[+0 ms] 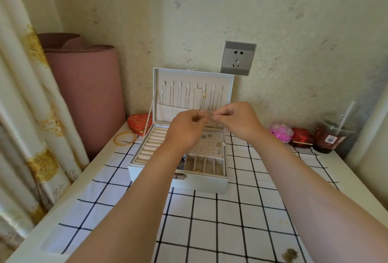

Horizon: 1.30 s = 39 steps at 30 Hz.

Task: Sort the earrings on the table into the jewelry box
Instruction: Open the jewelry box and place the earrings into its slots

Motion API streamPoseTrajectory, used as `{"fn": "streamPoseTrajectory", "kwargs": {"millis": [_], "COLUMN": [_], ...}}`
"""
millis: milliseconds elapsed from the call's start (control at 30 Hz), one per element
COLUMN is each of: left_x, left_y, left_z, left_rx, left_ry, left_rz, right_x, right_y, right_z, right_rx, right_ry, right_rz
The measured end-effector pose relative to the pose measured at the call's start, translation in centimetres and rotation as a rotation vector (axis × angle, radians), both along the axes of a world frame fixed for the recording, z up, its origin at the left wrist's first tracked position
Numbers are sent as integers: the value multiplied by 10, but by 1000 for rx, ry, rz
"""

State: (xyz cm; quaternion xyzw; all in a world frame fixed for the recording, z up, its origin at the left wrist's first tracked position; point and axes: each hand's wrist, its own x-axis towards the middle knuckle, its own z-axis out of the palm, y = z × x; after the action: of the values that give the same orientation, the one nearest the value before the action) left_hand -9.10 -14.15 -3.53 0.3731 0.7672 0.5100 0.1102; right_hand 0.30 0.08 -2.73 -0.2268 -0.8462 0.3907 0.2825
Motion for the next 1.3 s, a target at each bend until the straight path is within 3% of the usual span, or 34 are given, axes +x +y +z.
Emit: {"fn": "streamPoseTrajectory", "kwargs": {"millis": [67, 133, 333, 567, 900, 1300], "left_x": [-4, -7, -8, -8, -9, 16], "left_y": [-1, -2, 1, 3, 3, -32], "left_z": [-10, -19, -32, -30, -31, -19], "left_rx": [-231, -382, -571, -551, -507, -223], "left_ry": [355, 517, 530, 501, 491, 534], "left_rz": [-13, -72, -214, -205, -200, -171], "right_x": [2, 5, 7, 4, 4, 43], "right_y": [3, 3, 1, -1, 4, -42], "right_z": [-9, -16, -21, -22, -18, 6], "right_rx": [158, 240, 339, 399, 292, 198], "right_ry": [-137, -251, -330, -368, -482, -339], "right_rz": [-27, -22, 20, 16, 93, 145]}}
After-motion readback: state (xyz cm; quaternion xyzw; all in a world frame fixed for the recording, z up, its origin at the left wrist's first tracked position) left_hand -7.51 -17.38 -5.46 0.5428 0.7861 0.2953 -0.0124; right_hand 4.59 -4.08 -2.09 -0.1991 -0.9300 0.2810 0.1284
